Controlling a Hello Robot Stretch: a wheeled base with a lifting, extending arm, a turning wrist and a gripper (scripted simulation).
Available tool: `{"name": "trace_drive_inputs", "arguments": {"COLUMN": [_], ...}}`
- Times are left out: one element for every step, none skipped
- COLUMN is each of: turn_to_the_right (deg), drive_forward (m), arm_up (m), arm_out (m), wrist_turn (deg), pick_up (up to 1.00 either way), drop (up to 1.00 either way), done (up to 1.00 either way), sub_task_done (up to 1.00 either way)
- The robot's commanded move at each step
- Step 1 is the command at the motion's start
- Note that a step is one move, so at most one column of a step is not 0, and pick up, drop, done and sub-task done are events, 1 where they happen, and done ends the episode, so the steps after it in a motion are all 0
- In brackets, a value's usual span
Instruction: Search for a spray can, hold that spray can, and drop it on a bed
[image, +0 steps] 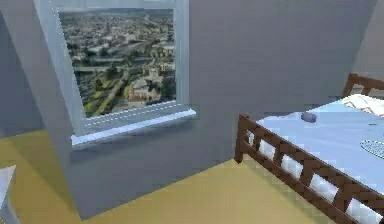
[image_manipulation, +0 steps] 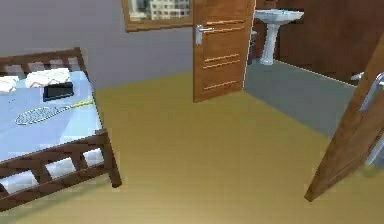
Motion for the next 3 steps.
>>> {"name": "trace_drive_inputs", "arguments": {"turn_to_the_right": [45.0,15.0,0.0], "drive_forward": [0.00,0.00,0.15], "arm_up": [0.00,0.00,0.00], "arm_out": [0.00,0.00,0.00], "wrist_turn": [0.0,0.0,0.0], "pick_up": [0.00,0.00,0.00], "drop": [0.00,0.00,0.00], "done": [0.00,0.00,0.00], "sub_task_done": [0.00,0.00,0.00]}}
